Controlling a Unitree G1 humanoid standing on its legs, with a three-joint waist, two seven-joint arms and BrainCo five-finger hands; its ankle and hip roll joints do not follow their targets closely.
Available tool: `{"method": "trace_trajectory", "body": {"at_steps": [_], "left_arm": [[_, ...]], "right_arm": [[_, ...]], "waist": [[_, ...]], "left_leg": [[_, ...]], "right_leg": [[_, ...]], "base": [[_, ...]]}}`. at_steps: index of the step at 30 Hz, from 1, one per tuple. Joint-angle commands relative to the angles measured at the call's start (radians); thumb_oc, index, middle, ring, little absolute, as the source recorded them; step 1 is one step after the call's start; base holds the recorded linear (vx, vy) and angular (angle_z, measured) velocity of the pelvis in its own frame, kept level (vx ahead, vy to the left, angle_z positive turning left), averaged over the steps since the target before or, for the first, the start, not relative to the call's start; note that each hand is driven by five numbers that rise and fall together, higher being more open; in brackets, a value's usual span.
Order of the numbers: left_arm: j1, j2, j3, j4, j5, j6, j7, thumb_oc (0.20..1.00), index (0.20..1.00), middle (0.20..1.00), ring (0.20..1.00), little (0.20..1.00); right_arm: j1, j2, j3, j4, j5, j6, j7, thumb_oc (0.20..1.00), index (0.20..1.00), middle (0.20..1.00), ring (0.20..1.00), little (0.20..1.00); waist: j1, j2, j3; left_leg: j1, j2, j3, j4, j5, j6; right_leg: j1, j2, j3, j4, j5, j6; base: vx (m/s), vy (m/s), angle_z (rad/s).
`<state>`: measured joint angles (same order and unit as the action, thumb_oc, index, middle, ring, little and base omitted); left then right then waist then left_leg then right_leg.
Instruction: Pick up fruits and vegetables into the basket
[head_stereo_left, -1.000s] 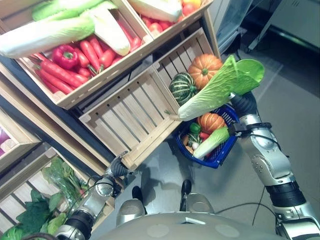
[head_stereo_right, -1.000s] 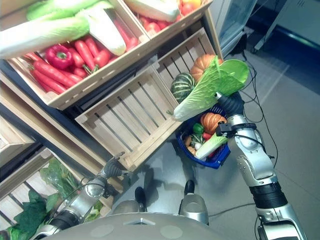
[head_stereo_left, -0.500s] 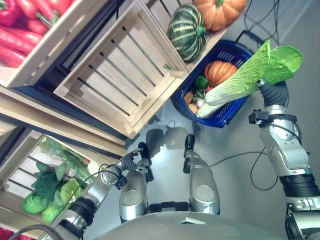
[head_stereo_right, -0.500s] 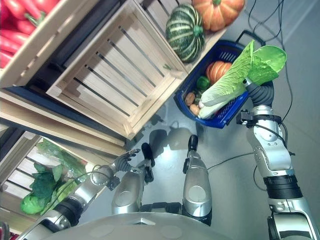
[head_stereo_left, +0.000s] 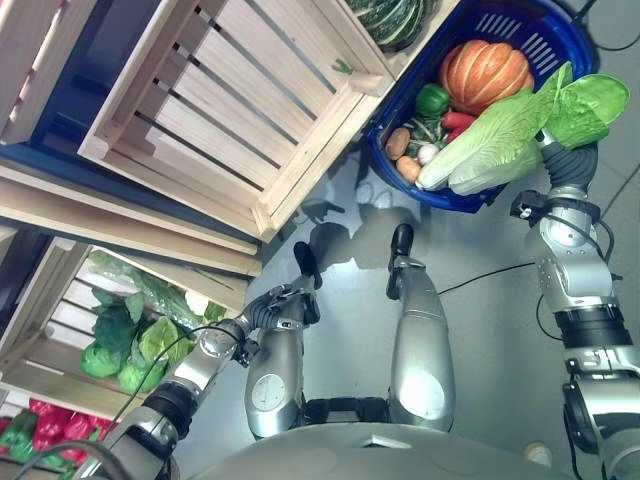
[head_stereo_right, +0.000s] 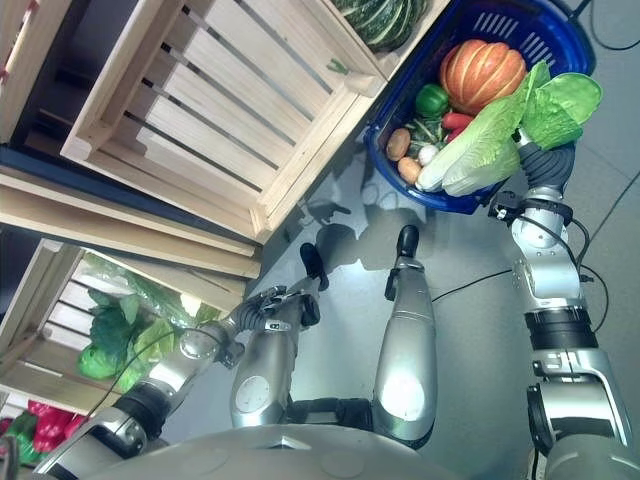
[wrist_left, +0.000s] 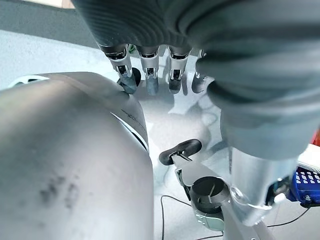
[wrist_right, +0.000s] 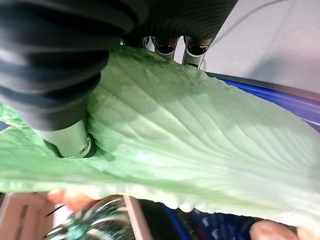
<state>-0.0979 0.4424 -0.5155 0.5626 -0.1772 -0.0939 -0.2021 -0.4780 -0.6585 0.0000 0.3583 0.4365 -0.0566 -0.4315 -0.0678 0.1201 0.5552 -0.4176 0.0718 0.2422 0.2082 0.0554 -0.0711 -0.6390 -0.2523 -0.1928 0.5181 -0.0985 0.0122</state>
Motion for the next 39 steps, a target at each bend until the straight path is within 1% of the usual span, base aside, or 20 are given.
{"method": "trace_trajectory", "body": {"at_steps": [1, 3, 5, 7, 10, 13, 15, 18, 21, 23, 26, 28, 29, 30, 31, 32, 33, 34, 36, 39], "left_arm": [[0.073, -0.016, -0.101, -0.044, -0.016, -0.008, -0.011, 1.0, 1.0, 1.0, 1.0, 1.0], [0.073, 0.0, -0.117, -0.063, -0.021, -0.019, -0.011, 1.0, 1.0, 1.0, 1.0, 1.0], [0.072, 0.0, -0.116, -0.063, -0.021, -0.019, -0.011, 1.0, 1.0, 1.0, 1.0, 1.0], [0.077, 0.016, -0.144, -0.083, -0.029, -0.032, -0.001, 1.0, 1.0, 1.0, 1.0, 1.0], [0.081, 0.026, -0.16, -0.098, -0.047, -0.054, 0.007, 1.0, 1.0, 1.0, 1.0, 1.0], [0.078, 0.038, -0.171, -0.103, -0.059, -0.064, 0.017, 1.0, 1.0, 1.0, 1.0, 1.0], [0.076, 0.044, -0.18, -0.106, -0.061, -0.078, 0.031, 1.0, 1.0, 1.0, 1.0, 1.0], [0.076, 0.047, -0.202, -0.104, -0.057, -0.104, 0.052, 1.0, 1.0, 1.0, 1.0, 1.0], [0.072, 0.042, -0.224, -0.102, -0.057, -0.116, 0.074, 1.0, 1.0, 1.0, 1.0, 1.0], [0.066, 0.039, -0.234, -0.1, -0.052, -0.125, 0.086, 1.0, 1.0, 1.0, 1.0, 1.0], [0.058, 0.038, -0.243, -0.101, -0.056, -0.126, 0.103, 1.0, 1.0, 1.0, 1.0, 1.0], [0.055, 0.036, -0.246, -0.097, -0.053, -0.13, 0.107, 1.0, 1.0, 1.0, 1.0, 1.0], [0.054, 0.037, -0.247, -0.089, -0.046, -0.14, 0.111, 1.0, 1.0, 1.0, 1.0, 1.0], [0.054, 0.036, -0.246, -0.087, -0.045, -0.142, 0.111, 1.0, 1.0, 1.0, 1.0, 1.0], [0.053, 0.035, -0.248, -0.082, -0.04, -0.148, 0.117, 1.0, 1.0, 1.0, 1.0, 1.0], [0.052, 0.034, -0.251, -0.08, -0.041, -0.151, 0.124, 1.0, 1.0, 1.0, 1.0, 1.0], [0.049, 0.031, -0.25, -0.074, -0.04, -0.154, 0.128, 1.0, 1.0, 1.0, 1.0, 1.0], [0.047, 0.029, -0.252, -0.065, -0.043, -0.158, 0.133, 1.0, 1.0, 1.0, 1.0, 1.0], [0.046, 0.025, -0.254, -0.056, -0.041, -0.16, 0.136, 1.0, 1.0, 1.0, 1.0, 1.0], [0.048, 0.018, -0.256, -0.039, -0.031, -0.171, 0.141, 1.0, 1.0, 1.0, 1.0, 1.0]], "right_arm": [[-0.081, -0.124, -0.025, 0.025, 0.078, -0.126, 0.015, 0.2, 0.2, 0.2, 0.2, 0.2], [-0.129, -0.137, -0.02, 0.083, 0.111, -0.144, 0.036, 0.2, 0.2, 0.2, 0.2, 0.2], [-0.133, -0.138, -0.018, 0.086, 0.112, -0.146, 0.038, 0.2, 0.2, 0.2, 0.2, 0.2], [-0.2, -0.152, -0.005, 0.169, 0.168, -0.171, 0.088, 0.2, 0.2, 0.2, 0.2, 0.2], [-0.259, -0.16, 0.012, 0.247, 0.249, -0.189, 0.156, 0.2, 0.2, 0.2, 0.2, 0.2], [-0.3, -0.162, 0.025, 0.328, 0.298, -0.174, 0.19, 0.2, 0.2, 0.2, 0.2, 0.2], [-0.33, -0.171, 0.041, 0.377, 0.296, -0.165, 0.185, 0.2, 0.2, 0.2, 0.2, 0.2], [-0.382, -0.18, 0.061, 0.451, 0.324, -0.141, 0.181, 0.2, 0.2, 0.2, 0.2, 0.2], [-0.425, -0.184, 0.08, 0.516, 0.363, -0.131, 0.192, 0.2, 0.2, 0.2, 0.2, 0.2], [-0.441, -0.184, 0.089, 0.55, 0.353, -0.126, 0.205, 0.2, 0.2, 0.2, 0.2, 0.2], [-0.469, -0.187, 0.112, 0.594, 0.334, -0.079, 0.202, 0.2, 0.2, 0.2, 0.2, 0.2], [-0.475, -0.186, 0.118, 0.61, 0.328, -0.069, 0.196, 0.2, 0.2, 0.2, 0.2, 0.2], [-0.479, -0.185, 0.123, 0.638, 0.321, -0.04, 0.186, 0.2, 0.2, 0.2, 0.2, 0.2], [-0.48, -0.185, 0.124, 0.641, 0.32, -0.034, 0.183, 0.2, 0.2, 0.2, 0.2, 0.2], [-0.481, -0.183, 0.127, 0.655, 0.313, -0.011, 0.161, 0.2, 0.2, 0.2, 0.2, 0.2], [-0.482, -0.182, 0.131, 0.673, 0.314, -0.008, 0.156, 0.2, 0.2, 0.2, 0.2, 0.2], [-0.482, -0.176, 0.136, 0.684, 0.314, -0.004, 0.147, 0.423, 0.423, 0.423, 0.423, 0.423], [-0.482, -0.175, 0.135, 0.697, 0.305, 0.023, 0.125, 1.0, 1.0, 1.0, 1.0, 1.0], [-0.482, -0.171, 0.137, 0.711, 0.311, 0.013, 0.127, 1.0, 1.0, 1.0, 1.0, 1.0], [-0.483, -0.16, 0.139, 0.719, 0.302, 0.0, 0.086, 1.0, 1.0, 1.0, 1.0, 1.0]], "waist": [[0.008, 0.091, -0.035], [0.02, 0.105, -0.035], [0.02, 0.105, -0.035], [0.037, 0.123, -0.035], [0.052, 0.137, -0.035], [0.065, 0.143, -0.035], [0.074, 0.145, -0.035], [0.088, 0.155, -0.035], [0.098, 0.165, -0.035], [0.104, 0.17, -0.035], [0.113, 0.175, -0.035], [0.116, 0.175, -0.035], [0.12, 0.174, -0.035], [0.12, 0.174, -0.035], [0.123, 0.173, -0.035], [0.126, 0.172, -0.035], [0.129, 0.169, -0.035], [0.129, 0.165, -0.035], [0.129, 0.163, -0.035], [0.129, 0.16, -0.035]], "left_leg": [[-0.081, 0.032, -0.005, 0.178, -0.121, -0.026], [-0.114, 0.028, -0.012, 0.192, -0.113, -0.026], [-0.116, 0.028, -0.012, 0.193, -0.114, -0.026], [-0.153, 0.02, -0.019, 0.207, -0.11, -0.023], [-0.19, 0.014, -0.024, 0.218, -0.11, -0.02], [-0.228, 0.011, -0.027, 0.231, -0.12, -0.014], [-0.254, 0.011, -0.028, 0.241, -0.13, -0.009], [-0.286, 0.008, -0.031, 0.253, -0.131, -0.008], [-0.315, 0.008, -0.034, 0.26, -0.142, -0.004], [-0.335, 0.008, -0.037, 0.265, -0.145, -0.001], [-0.367, 0.008, -0.042, 0.279, -0.147, 0.004], [-0.377, 0.009, -0.044, 0.281, -0.148, 0.004], [-0.389, 0.007, -0.051, 0.288, -0.149, 0.006], [-0.391, 0.008, -0.051, 0.289, -0.149, 0.006], [-0.397, 0.007, -0.054, 0.29, -0.149, 0.007], [-0.402, 0.007, -0.057, 0.294, -0.15, 0.009], [-0.408, 0.007, -0.059, 0.298, -0.153, 0.013], [-0.415, 0.009, -0.063, 0.308, -0.158, 0.014], [-0.418, 0.01, -0.063, 0.313, -0.16, 0.016], [-0.418, 0.011, -0.067, 0.317, -0.163, 0.018]], "right_leg": [[-0.01, 0.018, -0.032, 0.051, -0.107, 0.028], [-0.041, 0.011, -0.031, 0.071, -0.115, 0.024], [-0.044, 0.011, -0.031, 0.073, -0.115, 0.023], [-0.086, 0.003, -0.028, 0.101, -0.123, 0.018], [-0.126, -0.004, -0.027, 0.121, -0.127, 0.011], [-0.159, -0.008, -0.027, 0.137, -0.127, 0.006], [-0.185, -0.013, -0.029, 0.147, -0.125, 0.004], [-0.213, -0.021, -0.032, 0.162, -0.126, 0.003], [-0.244, -0.03, -0.03, 0.174, -0.126, 0.002], [-0.266, -0.033, -0.027, 0.185, -0.127, 0.002], [-0.301, -0.036, -0.022, 0.203, -0.127, 0.0], [-0.308, -0.038, -0.022, 0.204, -0.127, 0.0], [-0.318, -0.036, -0.02, 0.206, -0.126, -0.001], [-0.319, -0.036, -0.02, 0.207, -0.126, -0.001], [-0.324, -0.035, -0.02, 0.208, -0.125, -0.001], [-0.327, -0.033, -0.019, 0.209, -0.126, -0.001], [-0.328, -0.033, -0.021, 0.211, -0.125, -0.002], [-0.333, -0.033, -0.022, 0.216, -0.126, -0.002], [-0.333, -0.032, -0.022, 0.218, -0.126, -0.002], [-0.333, -0.032, -0.021, 0.221, -0.125, -0.002]], "base": [[0.02, 0.004, 0.08], [0.01, -0.005, 0.05], [0.0, 0.0, 0.0], [0.02, -0.018, 0.08], [0.02, -0.02, 0.09], [0.01, -0.064, 0.08], [-0.01, -0.081, 0.13], [0.0, -0.042, 0.15], [0.0, -0.027, 0.06], [0.0, -0.033, 0.04], [0.0, -0.032, 0.05], [-0.01, -0.032, 0.05], [-0.01, -0.037, 0.04], [-0.01, -0.046, 0.03], [0.0, -0.033, 0.02], [-0.01, -0.05, 0.02], [-0.01, -0.053, 0.01], [-0.01, -0.041, 0.0], [0.0, 0.0, 0.0], [0.0, 0.0, 0.0]]}}
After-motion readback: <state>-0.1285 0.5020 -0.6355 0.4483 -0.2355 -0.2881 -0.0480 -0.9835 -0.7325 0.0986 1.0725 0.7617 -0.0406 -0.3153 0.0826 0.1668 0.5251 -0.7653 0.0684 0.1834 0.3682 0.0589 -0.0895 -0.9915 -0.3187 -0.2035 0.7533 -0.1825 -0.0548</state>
